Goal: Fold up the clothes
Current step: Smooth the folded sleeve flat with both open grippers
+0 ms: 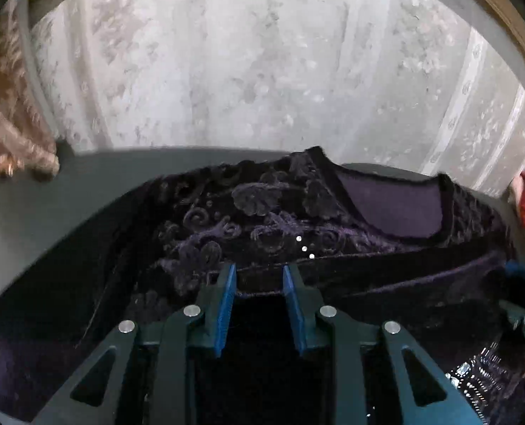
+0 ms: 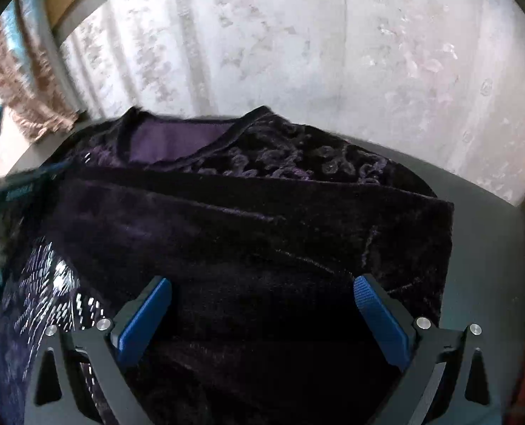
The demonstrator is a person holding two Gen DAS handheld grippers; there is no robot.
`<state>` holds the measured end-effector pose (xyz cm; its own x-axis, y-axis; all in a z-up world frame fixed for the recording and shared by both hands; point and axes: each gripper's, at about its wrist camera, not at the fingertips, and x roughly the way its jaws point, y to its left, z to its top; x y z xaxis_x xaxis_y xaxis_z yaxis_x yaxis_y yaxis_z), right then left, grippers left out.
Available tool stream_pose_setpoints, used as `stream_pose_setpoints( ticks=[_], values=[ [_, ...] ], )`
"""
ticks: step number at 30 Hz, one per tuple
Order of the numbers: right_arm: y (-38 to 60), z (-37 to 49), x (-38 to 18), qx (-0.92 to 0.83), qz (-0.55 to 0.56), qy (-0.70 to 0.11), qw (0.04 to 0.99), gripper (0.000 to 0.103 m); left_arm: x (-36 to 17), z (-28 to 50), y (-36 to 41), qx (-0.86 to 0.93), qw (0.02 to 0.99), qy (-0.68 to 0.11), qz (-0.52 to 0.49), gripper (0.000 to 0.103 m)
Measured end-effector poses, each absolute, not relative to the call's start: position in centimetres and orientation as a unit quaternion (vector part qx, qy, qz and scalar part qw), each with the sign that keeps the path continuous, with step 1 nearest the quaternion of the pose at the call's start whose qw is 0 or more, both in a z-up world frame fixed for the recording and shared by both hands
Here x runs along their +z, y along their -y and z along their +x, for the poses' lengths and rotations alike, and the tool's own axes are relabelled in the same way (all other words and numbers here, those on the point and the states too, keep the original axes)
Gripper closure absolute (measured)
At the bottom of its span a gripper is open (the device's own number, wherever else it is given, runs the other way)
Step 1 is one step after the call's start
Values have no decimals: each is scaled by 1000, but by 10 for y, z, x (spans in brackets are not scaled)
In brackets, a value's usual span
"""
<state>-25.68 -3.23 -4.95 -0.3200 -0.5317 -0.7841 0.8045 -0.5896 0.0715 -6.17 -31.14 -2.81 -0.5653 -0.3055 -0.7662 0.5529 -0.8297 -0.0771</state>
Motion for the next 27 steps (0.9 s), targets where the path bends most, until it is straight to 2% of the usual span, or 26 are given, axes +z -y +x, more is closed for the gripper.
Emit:
stream_pose_setpoints(
  ticks=[5,9,12,14,16,19,23,24,27],
  values=[
    [22,-241,-50,-793,397,-178,426,0,-28,-50,298,-874,238,-156,395,74],
    [23,-244,-44,-797,405,-172,413,0,-6,-47,286,-882,246,-130,381,76],
    [23,-243,-33,-801,403,-156,415,5,4,-36,284,-893,231,-140,360,75],
    [24,-241,-24,-802,398,-146,420,10,5,-35,285,-893,226,-144,362,75],
    [25,-240,-16,-804,394,-136,425,23,1,-40,287,-893,212,-140,370,75],
    [37,-245,-14,-796,401,-135,433,38,-2,-49,281,-897,196,-129,376,75],
    [62,-266,-27,-807,405,-158,400,40,-21,-74,292,-877,220,-106,414,75],
    [66,-273,-36,-815,407,-164,379,40,-31,-78,299,-870,225,-112,424,71],
    [65,-277,-41,-834,386,-157,362,35,-33,-79,312,-877,226,-135,402,70]
  ],
)
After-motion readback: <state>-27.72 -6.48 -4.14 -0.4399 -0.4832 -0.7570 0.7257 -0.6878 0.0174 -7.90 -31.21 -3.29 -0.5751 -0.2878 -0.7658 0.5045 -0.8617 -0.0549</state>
